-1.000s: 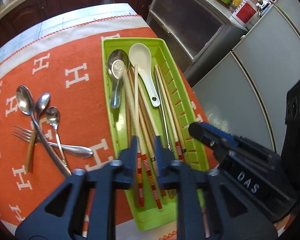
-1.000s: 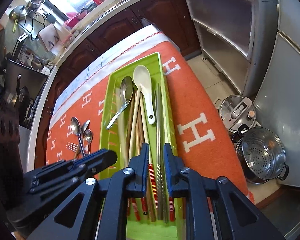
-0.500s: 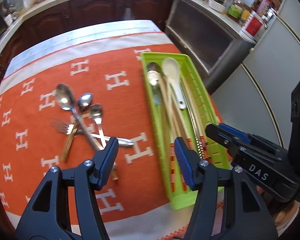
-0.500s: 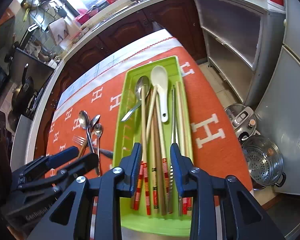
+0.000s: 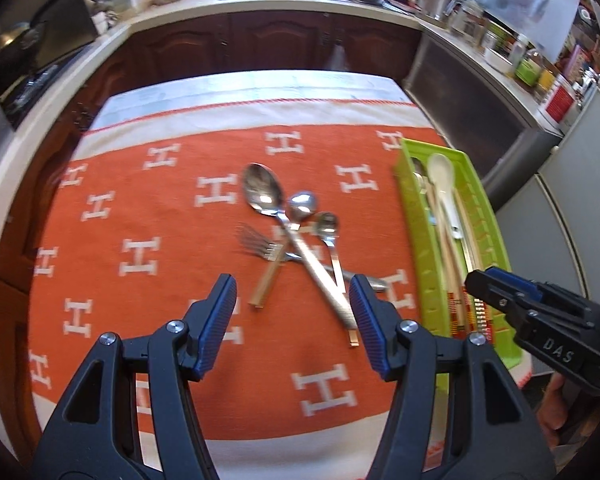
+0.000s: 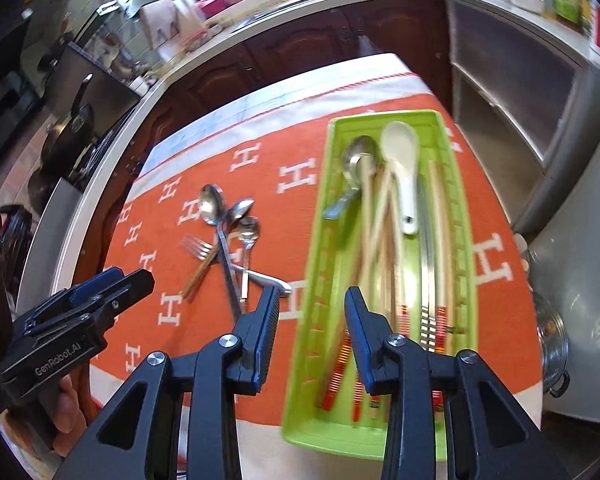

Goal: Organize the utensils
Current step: 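Move both tools back over the spoons and fork on the cloth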

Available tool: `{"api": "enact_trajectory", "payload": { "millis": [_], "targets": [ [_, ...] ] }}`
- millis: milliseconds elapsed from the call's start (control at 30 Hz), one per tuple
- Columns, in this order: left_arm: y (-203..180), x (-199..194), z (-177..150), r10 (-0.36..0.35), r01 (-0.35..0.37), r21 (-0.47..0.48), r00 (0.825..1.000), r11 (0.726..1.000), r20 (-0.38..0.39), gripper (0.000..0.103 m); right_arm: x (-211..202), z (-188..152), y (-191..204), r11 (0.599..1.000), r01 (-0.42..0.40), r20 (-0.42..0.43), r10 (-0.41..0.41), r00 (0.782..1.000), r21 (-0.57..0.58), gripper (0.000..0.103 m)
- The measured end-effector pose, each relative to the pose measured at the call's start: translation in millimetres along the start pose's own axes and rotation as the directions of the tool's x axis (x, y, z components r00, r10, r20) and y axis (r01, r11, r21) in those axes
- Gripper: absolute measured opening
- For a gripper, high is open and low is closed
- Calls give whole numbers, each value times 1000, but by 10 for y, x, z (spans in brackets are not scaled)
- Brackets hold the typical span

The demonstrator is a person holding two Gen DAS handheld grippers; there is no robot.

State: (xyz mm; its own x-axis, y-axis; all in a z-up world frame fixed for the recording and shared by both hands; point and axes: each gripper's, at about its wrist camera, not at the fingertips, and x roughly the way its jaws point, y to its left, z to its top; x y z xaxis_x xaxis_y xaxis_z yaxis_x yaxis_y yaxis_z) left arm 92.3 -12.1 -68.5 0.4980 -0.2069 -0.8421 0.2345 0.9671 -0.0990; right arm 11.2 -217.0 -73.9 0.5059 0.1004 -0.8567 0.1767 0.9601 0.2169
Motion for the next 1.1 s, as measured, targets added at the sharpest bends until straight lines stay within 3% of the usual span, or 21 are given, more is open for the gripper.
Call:
{"api": "enact_trajectory", "payload": {
  "millis": [267,467,1100],
  "targets": [
    [322,-98,-24,94,-94,-8,994,996,61,56,155,161,547,993,-38,-31,35,999,-109,34],
    [510,-84,12,123,-122,-24,989,992,84,56,378,323,794,984,-68,-77,56,995,-163,34],
    [858,477,115,77,-76,-70,997,995,13,56,1427,769,1005,960,-140,-233,82,969,-244,34]
  ]
}}
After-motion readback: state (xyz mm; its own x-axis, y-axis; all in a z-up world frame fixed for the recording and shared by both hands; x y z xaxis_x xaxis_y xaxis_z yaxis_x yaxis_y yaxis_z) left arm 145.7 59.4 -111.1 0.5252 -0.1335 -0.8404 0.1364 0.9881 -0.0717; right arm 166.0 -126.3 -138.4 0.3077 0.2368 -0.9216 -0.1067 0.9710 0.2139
